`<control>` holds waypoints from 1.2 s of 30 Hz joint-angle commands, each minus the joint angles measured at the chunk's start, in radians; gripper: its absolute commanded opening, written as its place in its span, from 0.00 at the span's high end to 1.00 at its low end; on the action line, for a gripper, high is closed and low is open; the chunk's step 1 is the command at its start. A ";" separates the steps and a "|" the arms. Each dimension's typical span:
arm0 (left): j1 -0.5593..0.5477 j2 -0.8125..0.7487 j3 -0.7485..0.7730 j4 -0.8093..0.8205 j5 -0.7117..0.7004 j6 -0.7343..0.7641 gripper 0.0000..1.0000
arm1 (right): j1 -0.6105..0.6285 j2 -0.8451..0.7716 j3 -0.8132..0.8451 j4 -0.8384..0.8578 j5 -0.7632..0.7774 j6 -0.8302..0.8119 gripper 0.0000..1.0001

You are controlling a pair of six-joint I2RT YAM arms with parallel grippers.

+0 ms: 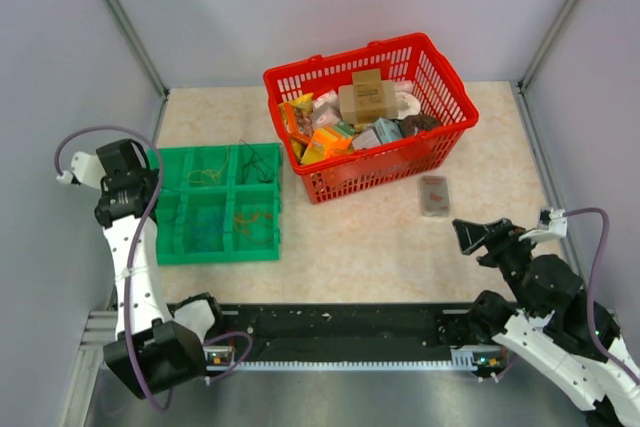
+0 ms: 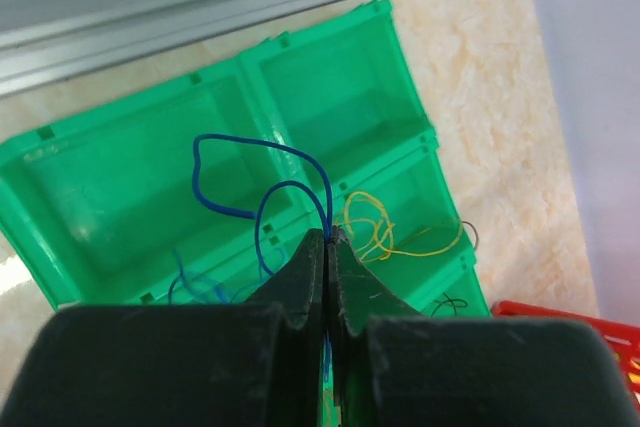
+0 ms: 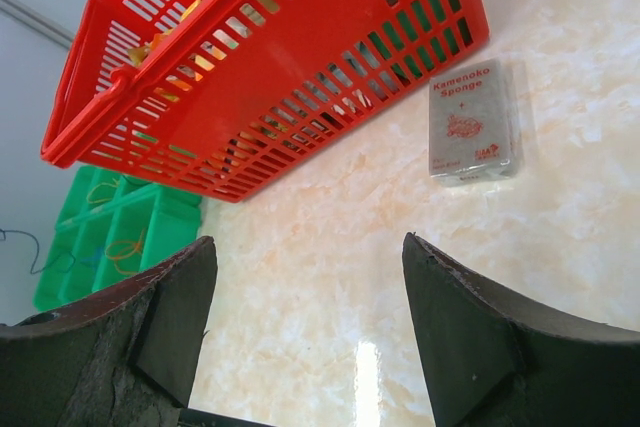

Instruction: Untangle the cables

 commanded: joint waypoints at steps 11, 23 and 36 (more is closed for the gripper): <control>0.125 -0.072 -0.192 0.156 -0.110 -0.178 1.00 | -0.005 -0.039 0.089 0.023 -0.006 -0.054 0.25; 0.164 -0.018 -0.317 0.193 0.058 -0.290 1.00 | -0.005 0.059 0.071 0.052 -0.083 0.009 0.25; 0.214 0.003 -0.332 0.255 0.249 -0.278 0.08 | -0.004 0.109 0.071 0.087 -0.104 0.006 0.25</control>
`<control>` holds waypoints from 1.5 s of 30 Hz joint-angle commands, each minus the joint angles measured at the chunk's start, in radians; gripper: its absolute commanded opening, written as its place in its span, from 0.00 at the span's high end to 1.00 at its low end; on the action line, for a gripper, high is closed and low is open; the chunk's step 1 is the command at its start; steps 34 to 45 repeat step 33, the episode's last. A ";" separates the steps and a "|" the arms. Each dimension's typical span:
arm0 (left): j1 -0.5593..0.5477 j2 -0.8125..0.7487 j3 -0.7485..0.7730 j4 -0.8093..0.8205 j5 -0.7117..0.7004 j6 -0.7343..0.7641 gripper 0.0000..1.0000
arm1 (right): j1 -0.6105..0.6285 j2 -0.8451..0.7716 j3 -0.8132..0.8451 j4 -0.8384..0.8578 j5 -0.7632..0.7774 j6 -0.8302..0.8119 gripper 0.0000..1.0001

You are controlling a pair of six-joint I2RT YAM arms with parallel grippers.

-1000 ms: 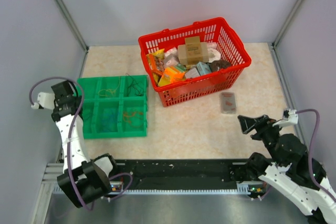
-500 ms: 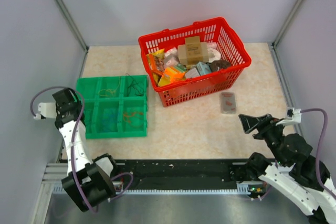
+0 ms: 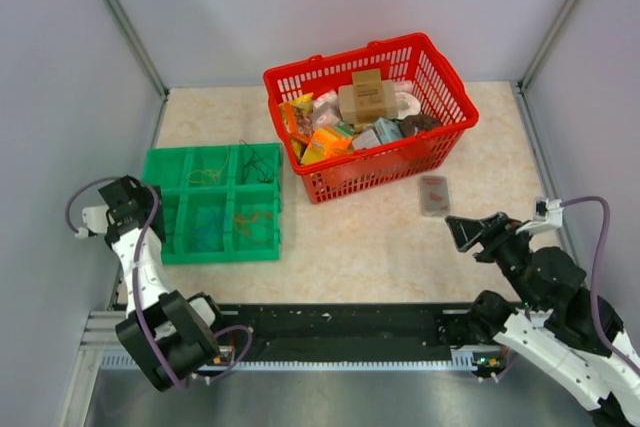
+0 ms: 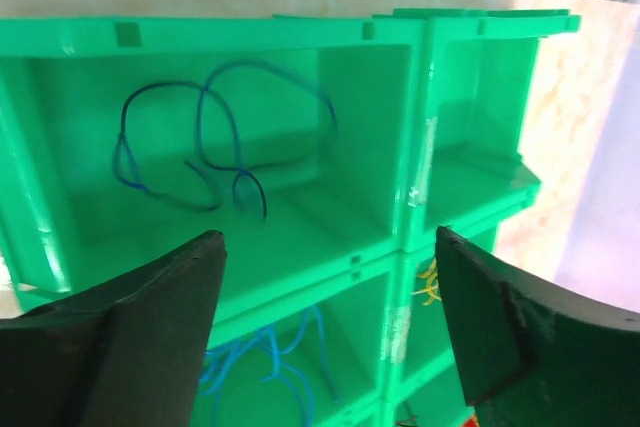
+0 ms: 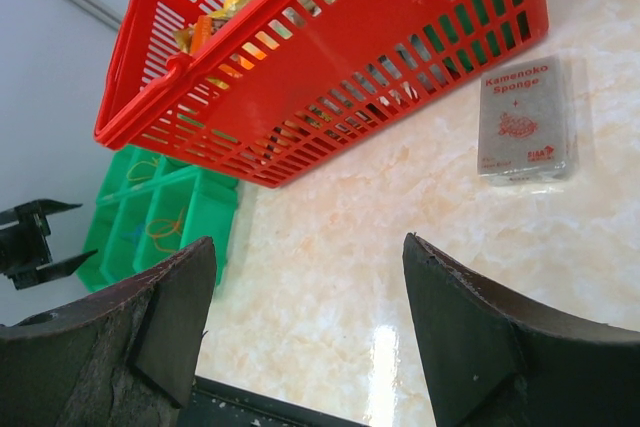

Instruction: Untangle the cables

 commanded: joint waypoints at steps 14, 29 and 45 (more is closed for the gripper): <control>-0.531 -0.117 0.287 0.272 0.416 0.345 0.03 | -0.004 0.222 0.110 0.087 -0.009 -0.192 0.21; -0.844 -0.307 0.580 0.975 0.864 0.462 0.02 | -0.005 0.343 0.676 0.128 -0.034 -0.637 0.01; -0.844 -0.396 0.588 1.012 0.797 0.530 0.02 | -0.005 0.255 0.688 0.287 -0.060 -0.671 0.01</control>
